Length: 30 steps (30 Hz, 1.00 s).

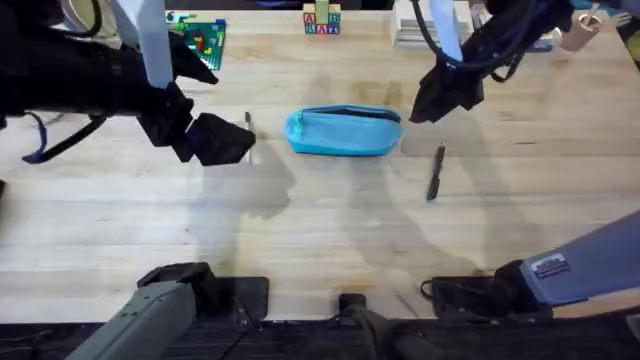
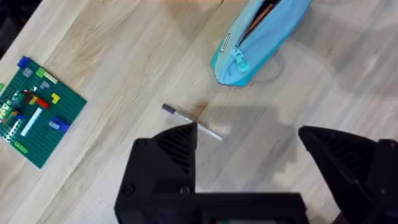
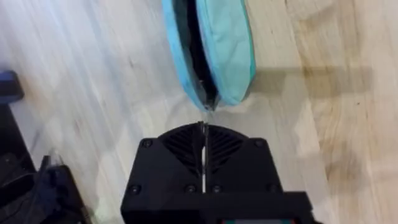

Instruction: Unzip the bag, pick up the pens from the table one at a time and place them inside, then zip the bag closed.

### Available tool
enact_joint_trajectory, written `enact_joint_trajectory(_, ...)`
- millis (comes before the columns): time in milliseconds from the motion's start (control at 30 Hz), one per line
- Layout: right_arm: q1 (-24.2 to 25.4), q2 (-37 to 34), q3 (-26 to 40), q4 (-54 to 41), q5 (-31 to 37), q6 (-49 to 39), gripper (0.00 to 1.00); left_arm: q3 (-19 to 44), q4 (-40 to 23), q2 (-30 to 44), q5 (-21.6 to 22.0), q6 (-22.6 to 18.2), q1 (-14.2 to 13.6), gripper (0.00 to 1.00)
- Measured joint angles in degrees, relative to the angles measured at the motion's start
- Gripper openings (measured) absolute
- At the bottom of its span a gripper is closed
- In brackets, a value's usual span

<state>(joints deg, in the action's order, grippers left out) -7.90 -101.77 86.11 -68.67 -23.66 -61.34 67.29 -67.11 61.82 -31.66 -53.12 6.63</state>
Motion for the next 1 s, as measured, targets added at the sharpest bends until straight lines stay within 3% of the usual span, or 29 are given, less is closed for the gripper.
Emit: enact_joint_trajectory(1000, -0.2, -1.0, 0.0, 3.1, -4.6, -0.9, 0.03, 0.0, 0.2, 0.0, 0.0, 0.0, 0.0, 0.995)
